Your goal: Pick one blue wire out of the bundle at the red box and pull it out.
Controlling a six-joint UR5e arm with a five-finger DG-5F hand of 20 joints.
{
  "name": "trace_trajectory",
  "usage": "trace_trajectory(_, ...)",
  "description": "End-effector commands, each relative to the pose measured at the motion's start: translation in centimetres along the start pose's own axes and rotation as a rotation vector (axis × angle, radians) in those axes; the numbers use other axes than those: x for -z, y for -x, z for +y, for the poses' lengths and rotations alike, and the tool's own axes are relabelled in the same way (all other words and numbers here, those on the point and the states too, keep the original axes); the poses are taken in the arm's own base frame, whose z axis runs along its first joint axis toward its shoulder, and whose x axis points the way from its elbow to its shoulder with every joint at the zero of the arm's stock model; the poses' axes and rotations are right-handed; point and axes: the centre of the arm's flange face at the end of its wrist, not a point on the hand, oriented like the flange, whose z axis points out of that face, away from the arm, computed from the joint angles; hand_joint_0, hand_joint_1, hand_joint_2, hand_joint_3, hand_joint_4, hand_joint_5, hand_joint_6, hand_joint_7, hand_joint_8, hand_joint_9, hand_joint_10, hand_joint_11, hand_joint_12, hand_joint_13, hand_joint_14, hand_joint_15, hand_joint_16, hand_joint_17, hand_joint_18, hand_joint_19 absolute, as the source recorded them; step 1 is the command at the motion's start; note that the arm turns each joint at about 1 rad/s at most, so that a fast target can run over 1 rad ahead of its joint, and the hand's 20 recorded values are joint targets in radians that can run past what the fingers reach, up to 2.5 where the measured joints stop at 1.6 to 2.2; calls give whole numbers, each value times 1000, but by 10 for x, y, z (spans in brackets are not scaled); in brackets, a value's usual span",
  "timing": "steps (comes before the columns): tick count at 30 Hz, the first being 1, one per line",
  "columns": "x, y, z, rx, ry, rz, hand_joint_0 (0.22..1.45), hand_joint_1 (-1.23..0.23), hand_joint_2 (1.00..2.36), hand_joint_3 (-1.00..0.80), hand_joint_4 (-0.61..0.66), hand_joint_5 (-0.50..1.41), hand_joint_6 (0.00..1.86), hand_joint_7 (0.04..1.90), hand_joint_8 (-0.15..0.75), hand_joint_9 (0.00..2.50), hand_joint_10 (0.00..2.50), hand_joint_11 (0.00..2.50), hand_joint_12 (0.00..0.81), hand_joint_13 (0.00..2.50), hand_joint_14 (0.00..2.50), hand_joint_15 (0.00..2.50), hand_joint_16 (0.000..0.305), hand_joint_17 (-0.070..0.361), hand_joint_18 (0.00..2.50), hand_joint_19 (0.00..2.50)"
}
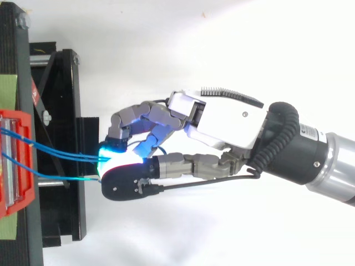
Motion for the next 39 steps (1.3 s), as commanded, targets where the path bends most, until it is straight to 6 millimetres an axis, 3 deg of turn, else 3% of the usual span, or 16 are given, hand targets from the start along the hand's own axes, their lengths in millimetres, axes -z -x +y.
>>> trace_trajectory(1,-4,5,6,-11,7,-46,568,-435,1001,-484,177,-132,774,1127,262,1144,28,1029,350,613,16,398,50,112,486,408)
trace_trajectory(5,-4,6,5,-4,2,-71,574,-351,1004,-453,163,-128,765,1132,260,1171,28,1006,348,626,18,409,50,112,484,427)
trace_trajectory(9,-3,6,5,18,-1,-85,573,-272,1004,-455,216,-92,656,1270,253,1182,29,977,350,629,16,402,51,114,483,434)
trace_trajectory(15,-4,12,3,70,-11,-94,575,-265,1004,-448,233,-66,574,1426,248,1176,29,916,353,633,16,391,51,116,484,435)
trace_trajectory(18,-6,15,3,73,-9,-99,586,-343,1007,-420,216,-67,573,1446,253,1175,29,913,352,632,18,392,51,115,482,430)
trace_trajectory(25,-8,14,5,58,9,-109,566,-461,1006,-436,203,-93,647,1300,256,1154,28,925,351,630,16,397,51,115,490,425)
trace_trajectory(39,-6,12,5,58,5,-114,498,-240,1000,-500,234,-94,627,1296,275,1141,28,911,371,634,16,398,55,124,505,414)
